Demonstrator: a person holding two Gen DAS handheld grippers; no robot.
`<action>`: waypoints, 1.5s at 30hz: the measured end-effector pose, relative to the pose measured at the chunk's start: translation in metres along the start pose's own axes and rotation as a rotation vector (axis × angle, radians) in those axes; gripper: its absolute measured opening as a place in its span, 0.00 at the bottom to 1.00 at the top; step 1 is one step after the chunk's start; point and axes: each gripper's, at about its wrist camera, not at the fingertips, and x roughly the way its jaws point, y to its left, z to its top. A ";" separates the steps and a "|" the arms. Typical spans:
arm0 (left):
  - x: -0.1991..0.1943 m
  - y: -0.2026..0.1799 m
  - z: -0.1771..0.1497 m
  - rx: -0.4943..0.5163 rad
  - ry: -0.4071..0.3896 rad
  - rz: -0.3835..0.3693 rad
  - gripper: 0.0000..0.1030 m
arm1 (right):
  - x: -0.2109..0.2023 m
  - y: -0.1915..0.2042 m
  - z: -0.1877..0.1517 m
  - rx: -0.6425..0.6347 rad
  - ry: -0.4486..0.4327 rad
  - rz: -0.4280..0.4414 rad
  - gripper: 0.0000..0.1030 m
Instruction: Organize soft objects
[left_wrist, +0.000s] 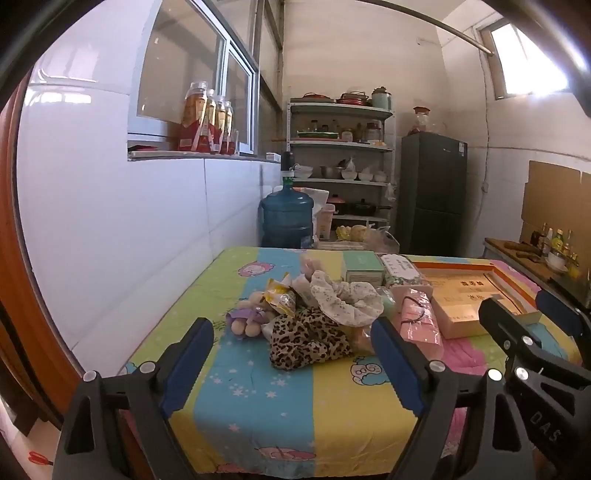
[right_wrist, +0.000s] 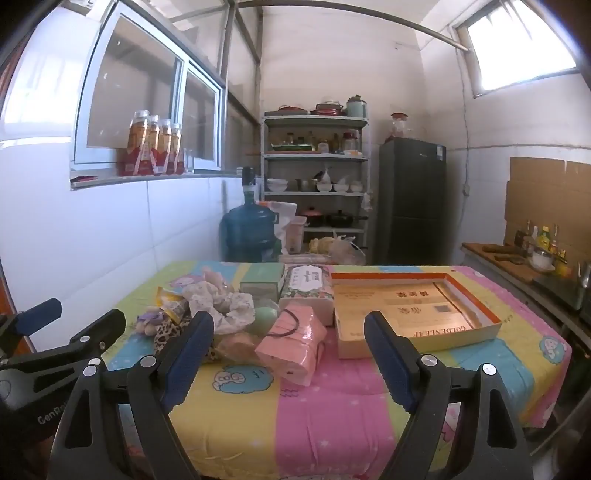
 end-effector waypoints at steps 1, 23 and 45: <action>0.000 0.000 0.000 0.000 0.001 -0.001 0.85 | 0.001 0.002 -0.001 -0.001 0.002 0.000 0.82; 0.001 0.007 0.001 -0.011 0.009 0.006 0.85 | -0.002 0.005 0.002 -0.007 -0.005 0.007 0.82; 0.002 0.006 -0.004 -0.017 0.009 0.007 0.85 | -0.003 0.008 0.003 -0.009 -0.006 0.009 0.82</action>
